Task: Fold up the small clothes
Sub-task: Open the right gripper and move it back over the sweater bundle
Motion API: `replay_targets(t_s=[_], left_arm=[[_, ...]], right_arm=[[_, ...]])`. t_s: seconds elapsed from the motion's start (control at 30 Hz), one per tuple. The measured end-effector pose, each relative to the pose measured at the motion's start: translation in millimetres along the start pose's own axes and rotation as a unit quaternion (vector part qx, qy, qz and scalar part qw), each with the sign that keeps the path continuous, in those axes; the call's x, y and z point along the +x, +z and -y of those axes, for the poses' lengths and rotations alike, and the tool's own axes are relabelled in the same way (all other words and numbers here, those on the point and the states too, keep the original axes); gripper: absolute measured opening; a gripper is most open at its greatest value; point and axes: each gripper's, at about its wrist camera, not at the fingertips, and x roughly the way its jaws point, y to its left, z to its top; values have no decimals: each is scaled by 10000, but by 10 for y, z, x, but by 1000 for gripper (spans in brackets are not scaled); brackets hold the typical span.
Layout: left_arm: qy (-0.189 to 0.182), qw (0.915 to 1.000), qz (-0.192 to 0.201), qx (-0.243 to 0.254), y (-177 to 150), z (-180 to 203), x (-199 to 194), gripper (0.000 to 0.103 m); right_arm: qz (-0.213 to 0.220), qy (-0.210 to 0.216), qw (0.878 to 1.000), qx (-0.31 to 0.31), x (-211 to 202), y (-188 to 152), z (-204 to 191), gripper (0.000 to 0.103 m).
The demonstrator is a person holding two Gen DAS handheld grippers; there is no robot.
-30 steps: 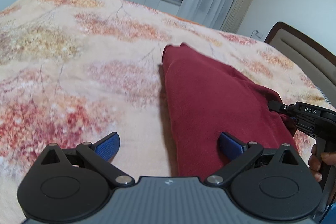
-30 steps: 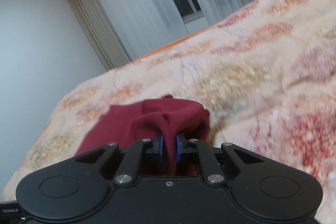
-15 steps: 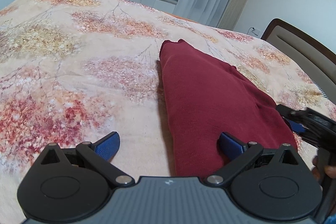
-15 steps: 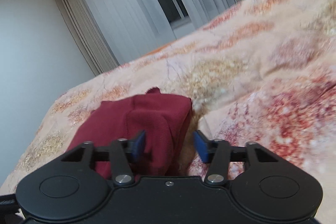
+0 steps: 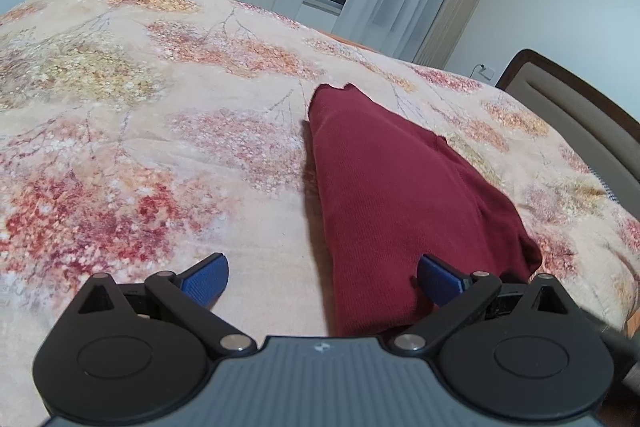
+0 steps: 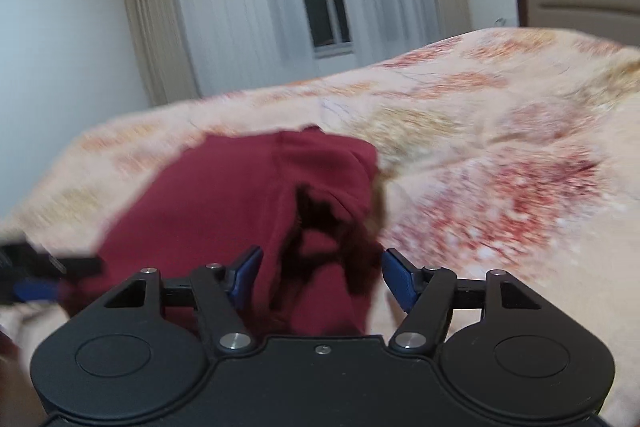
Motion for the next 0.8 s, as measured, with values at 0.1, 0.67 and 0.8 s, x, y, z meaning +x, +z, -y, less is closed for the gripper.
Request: replay_targets(t_s=[0.1, 0.67, 0.8], left_arm=[[62, 10000, 53, 19, 38, -25, 5, 103], [132, 9995, 43, 286, 303, 80, 555, 102], [193, 9989, 169, 386, 190, 96, 598, 103]], right_arm=[[-6, -174, 9998, -13, -1, -149, 28, 68], [899, 178, 9955, 238, -158, 122, 254, 102], [829, 153, 9963, 184, 212, 438, 292, 102]])
